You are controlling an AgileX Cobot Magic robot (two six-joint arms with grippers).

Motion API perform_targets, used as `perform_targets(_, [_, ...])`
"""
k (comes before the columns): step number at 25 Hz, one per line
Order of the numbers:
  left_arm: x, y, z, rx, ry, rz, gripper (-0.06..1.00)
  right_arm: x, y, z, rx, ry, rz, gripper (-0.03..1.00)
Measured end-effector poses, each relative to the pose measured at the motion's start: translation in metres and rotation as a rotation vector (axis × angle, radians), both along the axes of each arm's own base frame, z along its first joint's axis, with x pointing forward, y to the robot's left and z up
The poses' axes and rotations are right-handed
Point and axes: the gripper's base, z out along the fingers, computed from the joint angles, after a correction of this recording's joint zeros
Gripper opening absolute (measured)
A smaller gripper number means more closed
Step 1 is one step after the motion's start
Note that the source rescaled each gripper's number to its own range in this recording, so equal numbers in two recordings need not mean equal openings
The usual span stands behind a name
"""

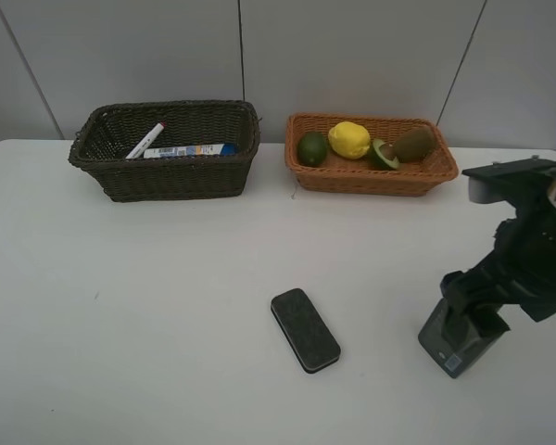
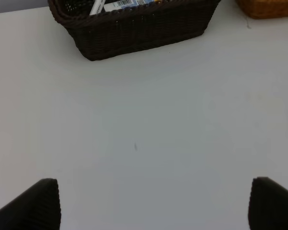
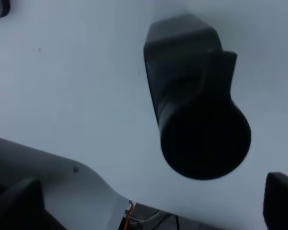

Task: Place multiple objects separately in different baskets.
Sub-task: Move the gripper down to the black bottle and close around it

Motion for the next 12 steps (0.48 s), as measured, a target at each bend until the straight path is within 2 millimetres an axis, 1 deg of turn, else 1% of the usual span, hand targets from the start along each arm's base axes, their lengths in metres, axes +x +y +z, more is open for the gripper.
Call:
perform_targets(5, [0.000, 0.000, 0.000, 0.000, 0.000, 0.000, 1.00, 0.008, -0.001, -0.011, -0.037, -0.034, 0.030, 1.00])
perform_targets(12, [0.000, 0.000, 0.000, 0.000, 0.000, 0.000, 1.00, 0.023, 0.002, -0.036, -0.103, -0.013, 0.073, 1.00])
